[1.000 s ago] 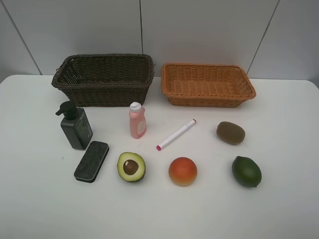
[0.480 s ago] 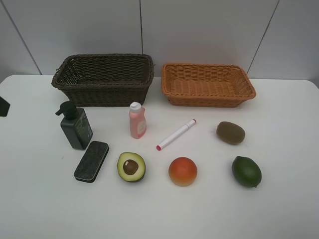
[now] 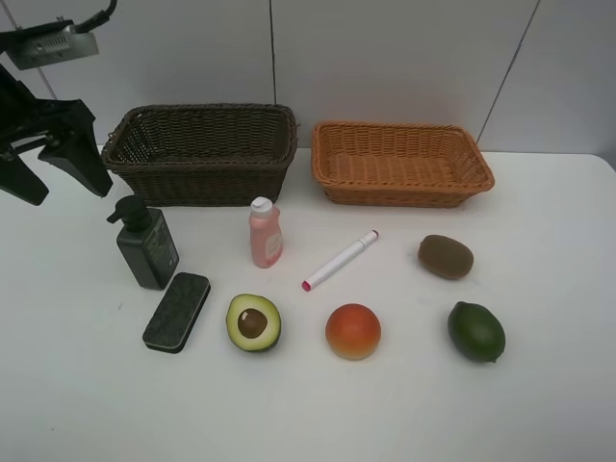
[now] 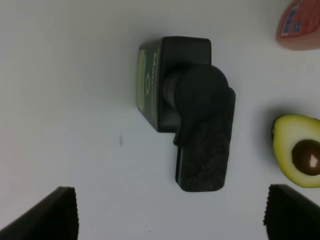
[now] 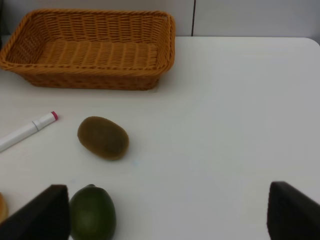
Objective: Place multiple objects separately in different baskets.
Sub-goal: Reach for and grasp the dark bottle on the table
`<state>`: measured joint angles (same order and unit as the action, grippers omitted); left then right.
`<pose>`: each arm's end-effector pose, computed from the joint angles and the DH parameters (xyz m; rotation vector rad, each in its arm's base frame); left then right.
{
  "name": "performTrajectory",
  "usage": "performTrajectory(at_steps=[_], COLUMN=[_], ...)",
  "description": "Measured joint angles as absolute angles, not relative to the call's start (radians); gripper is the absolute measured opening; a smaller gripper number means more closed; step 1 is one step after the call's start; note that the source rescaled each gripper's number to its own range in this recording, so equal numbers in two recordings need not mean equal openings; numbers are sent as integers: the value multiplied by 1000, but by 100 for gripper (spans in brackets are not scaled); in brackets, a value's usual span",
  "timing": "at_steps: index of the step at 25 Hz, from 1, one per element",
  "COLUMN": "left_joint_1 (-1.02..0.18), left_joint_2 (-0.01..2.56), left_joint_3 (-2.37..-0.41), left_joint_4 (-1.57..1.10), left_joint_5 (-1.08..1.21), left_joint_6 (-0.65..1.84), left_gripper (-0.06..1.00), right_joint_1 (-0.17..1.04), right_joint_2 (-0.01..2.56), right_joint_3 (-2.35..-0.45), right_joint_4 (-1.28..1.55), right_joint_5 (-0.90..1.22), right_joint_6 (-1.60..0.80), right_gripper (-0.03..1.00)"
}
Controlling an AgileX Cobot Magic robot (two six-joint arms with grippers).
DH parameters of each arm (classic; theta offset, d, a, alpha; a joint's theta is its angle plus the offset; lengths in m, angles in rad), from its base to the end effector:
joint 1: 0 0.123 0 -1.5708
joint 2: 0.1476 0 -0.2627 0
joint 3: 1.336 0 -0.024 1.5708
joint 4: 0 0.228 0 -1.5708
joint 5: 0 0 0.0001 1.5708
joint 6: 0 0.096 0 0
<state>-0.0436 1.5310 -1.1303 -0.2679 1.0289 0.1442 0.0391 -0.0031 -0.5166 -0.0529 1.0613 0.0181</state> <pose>0.2739 -0.0338 0.2460 0.1087 2.8814 -0.3383 0.0000 -0.0044 0.2684 -0.0182 2.0241 -0.0269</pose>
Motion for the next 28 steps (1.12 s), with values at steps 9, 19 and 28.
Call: performTrajectory(at_steps=[9,19,28], left_joint_1=[-181,-239,-239], left_joint_2=[1712,1801,1916], left_joint_3=[-1242,-1283,-1283], left_joint_4=[-235,-85,-111], left_joint_5=[1028,1017,985], left_joint_6=[145,72,64], left_gripper=[92,92,92], right_joint_1=[39,39,39], right_joint_2=[-3,-3,-3], right_joint_3=[-517,-517,-517], right_joint_4=[-53,-53,-53], right_joint_5=[1061,1061,1061], right_joint_6=[18,18,18], right_gripper=[100,100,100])
